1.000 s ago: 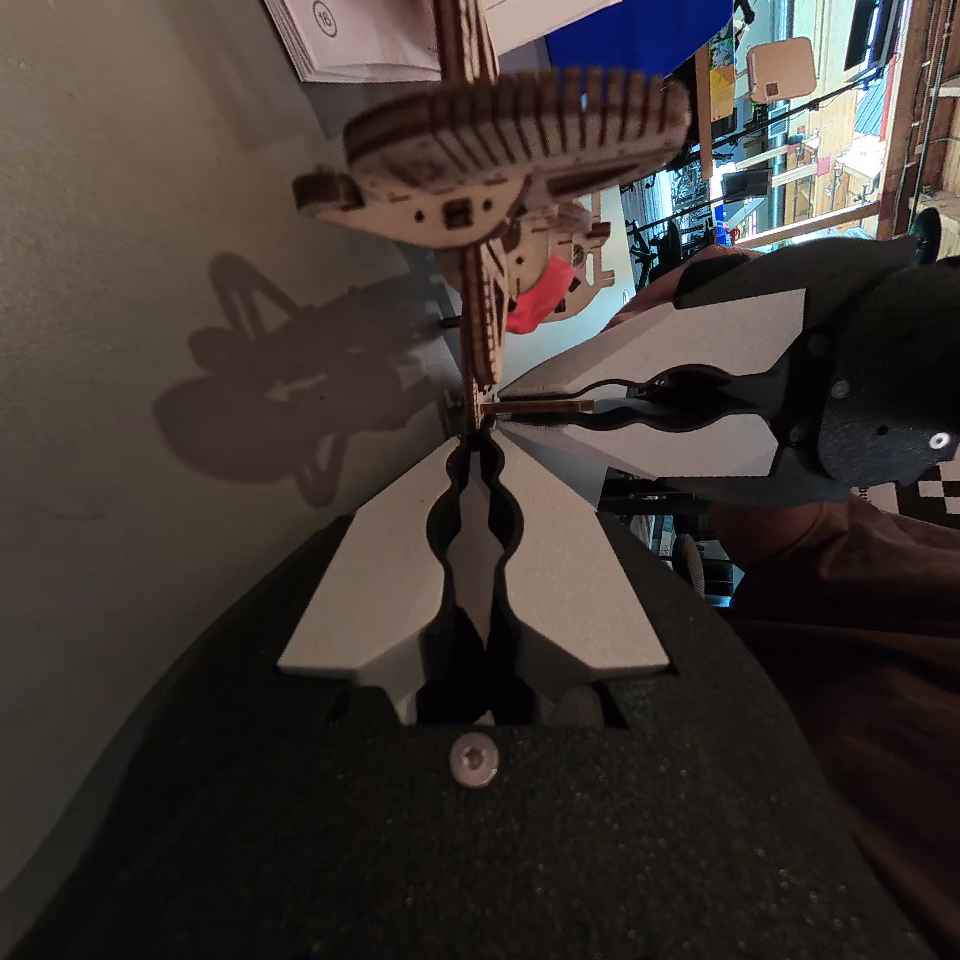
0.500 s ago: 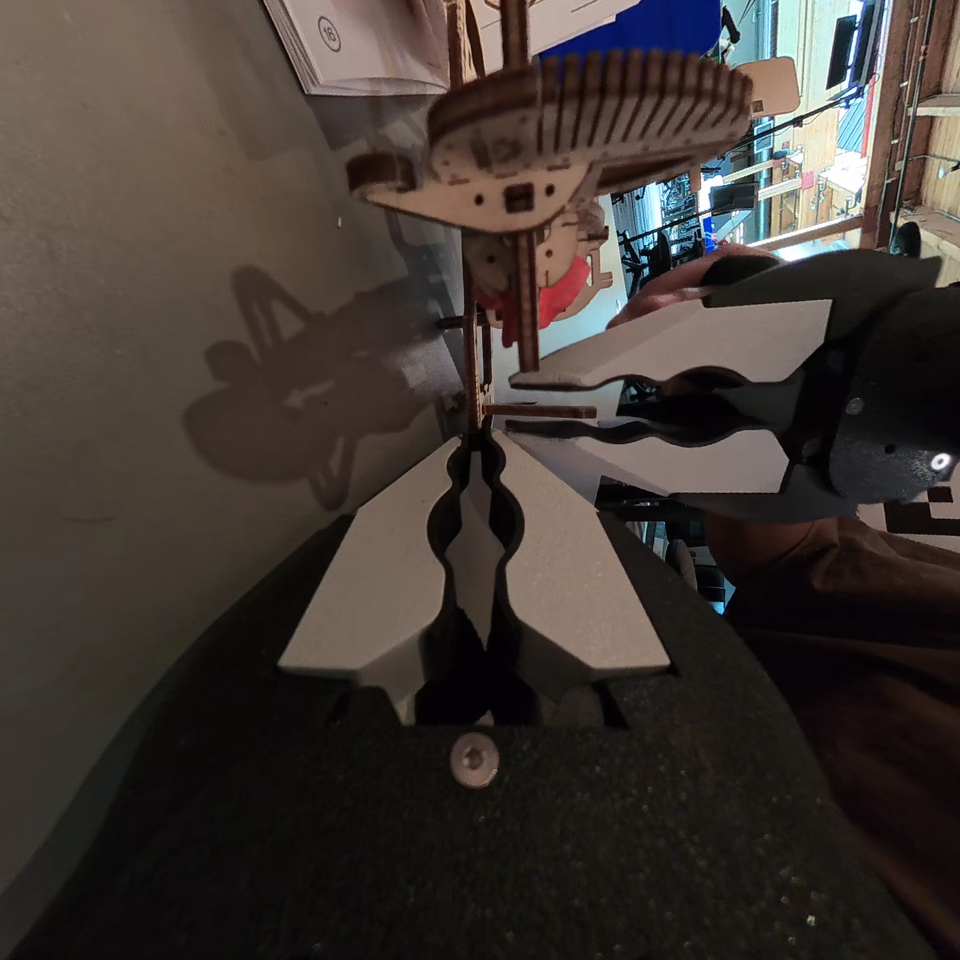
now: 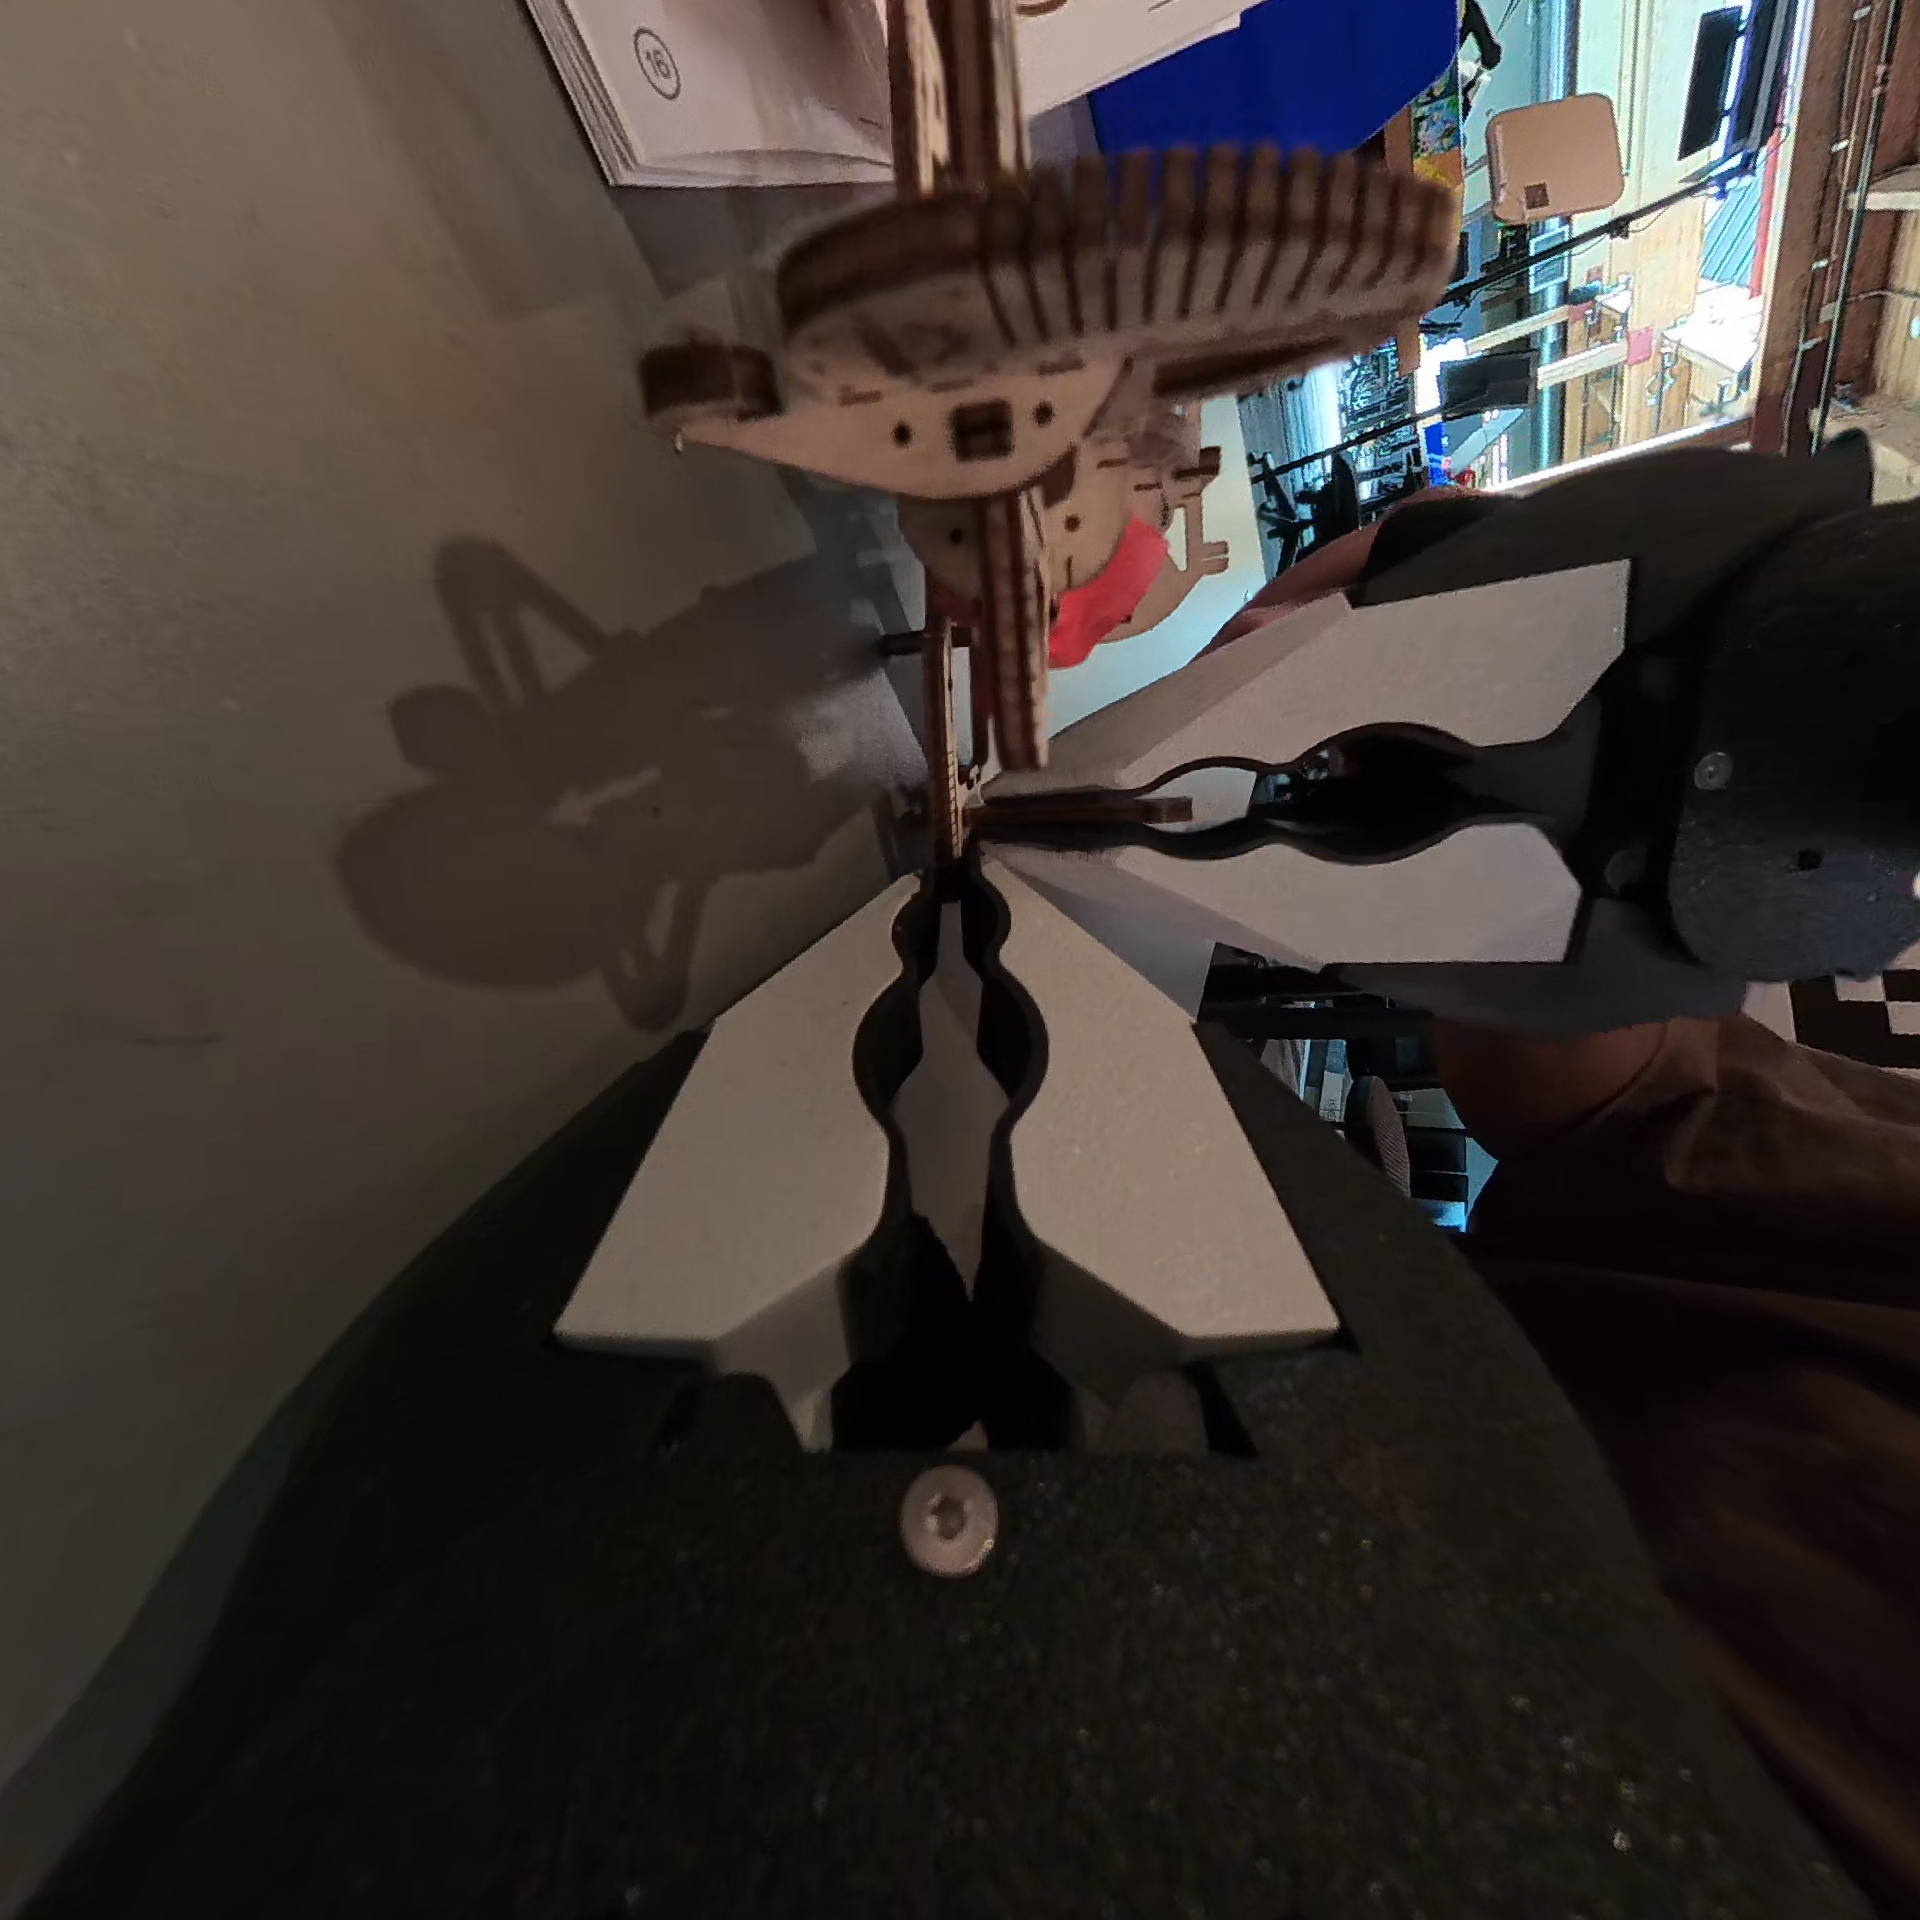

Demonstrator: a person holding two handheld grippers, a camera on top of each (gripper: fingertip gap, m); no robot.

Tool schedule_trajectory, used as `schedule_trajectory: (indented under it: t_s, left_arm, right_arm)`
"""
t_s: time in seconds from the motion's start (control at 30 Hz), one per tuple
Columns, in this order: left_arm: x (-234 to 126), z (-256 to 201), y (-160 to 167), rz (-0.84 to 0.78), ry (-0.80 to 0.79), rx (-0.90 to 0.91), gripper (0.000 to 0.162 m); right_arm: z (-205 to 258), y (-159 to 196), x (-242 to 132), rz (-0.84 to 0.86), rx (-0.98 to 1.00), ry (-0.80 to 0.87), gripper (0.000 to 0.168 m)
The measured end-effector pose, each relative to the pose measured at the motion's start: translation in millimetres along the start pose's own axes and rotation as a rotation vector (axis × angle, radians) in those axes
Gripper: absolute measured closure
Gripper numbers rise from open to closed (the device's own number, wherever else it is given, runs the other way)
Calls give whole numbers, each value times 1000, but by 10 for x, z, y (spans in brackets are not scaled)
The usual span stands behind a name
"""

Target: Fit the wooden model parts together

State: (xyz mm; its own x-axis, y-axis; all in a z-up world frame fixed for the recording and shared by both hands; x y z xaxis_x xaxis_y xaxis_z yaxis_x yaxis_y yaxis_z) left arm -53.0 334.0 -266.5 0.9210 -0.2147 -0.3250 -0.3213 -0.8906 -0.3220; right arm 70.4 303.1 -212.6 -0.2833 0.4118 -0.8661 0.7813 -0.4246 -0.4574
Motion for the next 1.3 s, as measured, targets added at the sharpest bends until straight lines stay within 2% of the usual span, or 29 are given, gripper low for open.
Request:
schedule_trajectory:
  t_s: [0.2,0.33,0.57,0.77,0.9,1.03,1.2,1.3]
  left_arm:
    - [1,-1,-1,0,12,-3,161]
    - [0,0,-1,-1,16,-5,161]
    - [2,-12,13,-2,8,11,161]
    - [-20,16,-5,-5,60,-44,161]
    - [-34,33,-17,-4,94,-84,161]
    - [-31,31,-11,-4,84,-75,161]
    - [-26,24,-5,-5,72,-61,161]
    - [-28,25,-5,-5,74,-62,161]
  right_arm:
    - [14,41,-297,-129,13,24,149]
    - [79,260,-429,-156,64,91,150]
    - [324,777,-424,-319,317,55,149]
    - [366,833,-583,-403,300,33,147]
    - [417,916,-570,-373,256,-61,145]
    - [466,957,-539,-256,219,-125,143]
    - [555,894,-437,-192,240,-213,142]
    - [601,904,-440,-115,181,-200,142]
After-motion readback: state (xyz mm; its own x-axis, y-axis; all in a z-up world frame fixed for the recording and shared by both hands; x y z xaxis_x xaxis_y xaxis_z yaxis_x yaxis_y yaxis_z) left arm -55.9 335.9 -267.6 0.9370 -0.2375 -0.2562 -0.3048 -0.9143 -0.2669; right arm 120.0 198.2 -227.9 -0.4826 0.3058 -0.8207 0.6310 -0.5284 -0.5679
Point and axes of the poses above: each gripper's, where its closed fingertips meet, x out along the fingers, y out of its underside, z = x × y across the jaws, the point moved 10 cm from there along -x, back along the fingers, and after that the axes turned 5 degrees about y, right-handed, at the moved point
